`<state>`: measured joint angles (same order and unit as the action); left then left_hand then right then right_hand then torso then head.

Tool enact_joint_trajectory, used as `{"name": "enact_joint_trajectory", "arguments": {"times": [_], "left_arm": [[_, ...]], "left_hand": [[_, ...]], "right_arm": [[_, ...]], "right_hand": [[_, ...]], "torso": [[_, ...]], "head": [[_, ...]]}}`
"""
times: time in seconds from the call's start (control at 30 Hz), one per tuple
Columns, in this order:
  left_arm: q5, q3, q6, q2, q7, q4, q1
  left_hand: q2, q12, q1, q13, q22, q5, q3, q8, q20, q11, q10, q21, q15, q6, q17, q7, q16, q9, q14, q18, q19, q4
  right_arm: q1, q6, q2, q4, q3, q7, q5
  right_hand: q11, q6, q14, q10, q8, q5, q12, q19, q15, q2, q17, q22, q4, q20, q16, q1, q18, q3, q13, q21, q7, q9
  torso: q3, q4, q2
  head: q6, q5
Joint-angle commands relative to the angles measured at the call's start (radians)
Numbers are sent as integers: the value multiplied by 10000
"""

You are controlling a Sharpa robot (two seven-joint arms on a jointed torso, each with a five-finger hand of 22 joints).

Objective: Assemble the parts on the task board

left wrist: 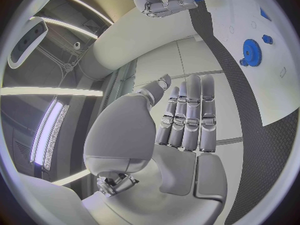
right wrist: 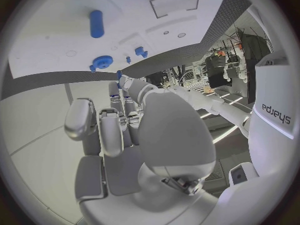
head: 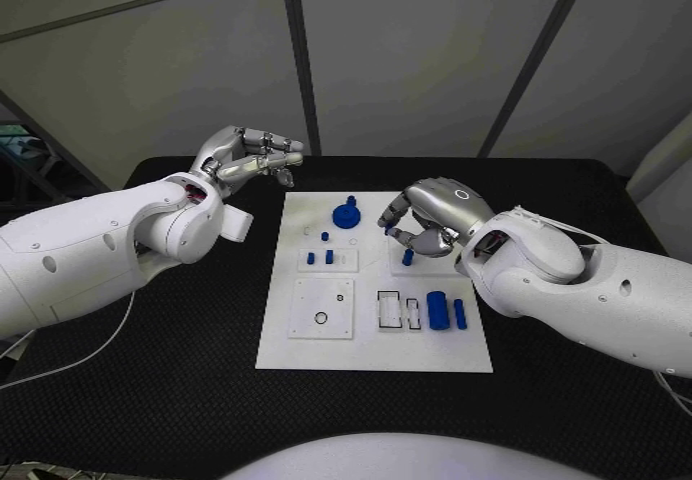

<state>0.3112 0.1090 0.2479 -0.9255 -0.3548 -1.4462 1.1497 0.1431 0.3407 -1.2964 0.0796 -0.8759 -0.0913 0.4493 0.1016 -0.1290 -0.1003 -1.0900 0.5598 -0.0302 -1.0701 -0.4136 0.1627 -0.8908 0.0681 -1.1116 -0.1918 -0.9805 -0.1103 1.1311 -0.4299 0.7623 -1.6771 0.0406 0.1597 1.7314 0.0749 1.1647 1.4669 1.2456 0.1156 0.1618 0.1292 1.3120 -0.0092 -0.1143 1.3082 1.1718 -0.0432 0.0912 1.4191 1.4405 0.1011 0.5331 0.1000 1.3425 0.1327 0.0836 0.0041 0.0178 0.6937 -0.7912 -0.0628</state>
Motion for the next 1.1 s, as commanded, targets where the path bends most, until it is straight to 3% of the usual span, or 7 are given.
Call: {"name": "enact_joint_trajectory", "arguments": {"times": [0.03,0.13,0.27,0.43,0.7,0.93,1.1], "left_arm": [[-37,6,-139,55,-206,15,9],[-74,4,-149,93,-213,20,6],[-266,3,-145,145,-210,25,4],[-358,1,-162,217,-205,25,4],[-389,-1,-182,309,-211,42,3],[-393,-3,-191,330,-205,43,3],[-394,-3,-196,330,-198,45,3]], "left_hand": [[-41,60,-51,-11,9,11,-54,36,-58,-5,89,-47,-10,-29,13,26,40,-2,84,123,15,-20],[-41,60,-51,-11,9,11,-54,36,-58,-5,89,-47,-10,-29,13,26,40,-2,84,123,15,-20],[-41,60,-51,-11,9,11,-54,36,-58,-5,89,-47,-10,-29,13,26,40,-2,84,123,15,-20],[-56,71,-72,-11,12,9,-50,44,-59,1,86,-57,-7,-41,14,23,37,0,89,120,16,-29],[-58,73,-76,-11,12,9,-50,45,-59,2,85,-58,-6,-43,15,22,37,1,90,119,15,-31],[-61,77,-83,-11,13,9,-50,47,-59,3,84,-61,-5,-46,15,21,36,1,92,118,15,-35],[-61,77,-83,-11,13,9,-50,47,-59,3,84,-61,-5,-46,15,21,36,1,92,118,15,-35]], "right_arm": [[15,-379,-232,-62,0,-272,-235],[-28,-293,-494,7,-37,-334,-315],[-144,-144,-849,195,-236,-401,-395],[-505,58,-1241,368,-374,-474,-431],[-845,358,-1593,612,-428,-540,-458],[-934,536,-1620,652,-440,-542,-466],[-961,708,-1632,696,-457,-527,-468]], "right_hand": [[-110,54,575,149,-59,57,-57,71,-57,35,32,22,-13,1,41,-132,-129,-14,14,46,34,13],[-109,51,580,143,-68,-11,-84,73,-50,33,50,30,-5,10,57,-201,-130,-39,17,53,36,11],[-110,55,584,145,-71,-71,-100,80,-49,43,69,44,-6,15,72,-234,-133,-51,21,62,32,11],[-111,53,583,142,-73,-81,-104,73,-49,43,64,35,-9,15,70,-238,-130,-53,21,57,31,10],[-109,48,585,137,-78,-89,-112,76,-48,43,71,41,-13,16,76,-245,-131,-56,21,61,33,9],[-108,45,585,134,-80,-92,-117,77,-48,44,73,43,-13,17,78,-252,-131,-59,21,62,34,8],[-103,33,584,125,-89,-98,-131,68,-45,42,60,31,-14,19,73,-276,-128,-73,21,56,40,5]], "torso": [[-7,-10,-17],[-6,-6,-5],[-13,-13,-8],[5,-21,-12],[15,4,-2],[-2,-6,-2],[-2,-12,-5]], "head": [[-1,-18],[-3,-57],[-59,-92],[-105,-116],[-164,-229],[-265,-336],[-285,-339]]}}
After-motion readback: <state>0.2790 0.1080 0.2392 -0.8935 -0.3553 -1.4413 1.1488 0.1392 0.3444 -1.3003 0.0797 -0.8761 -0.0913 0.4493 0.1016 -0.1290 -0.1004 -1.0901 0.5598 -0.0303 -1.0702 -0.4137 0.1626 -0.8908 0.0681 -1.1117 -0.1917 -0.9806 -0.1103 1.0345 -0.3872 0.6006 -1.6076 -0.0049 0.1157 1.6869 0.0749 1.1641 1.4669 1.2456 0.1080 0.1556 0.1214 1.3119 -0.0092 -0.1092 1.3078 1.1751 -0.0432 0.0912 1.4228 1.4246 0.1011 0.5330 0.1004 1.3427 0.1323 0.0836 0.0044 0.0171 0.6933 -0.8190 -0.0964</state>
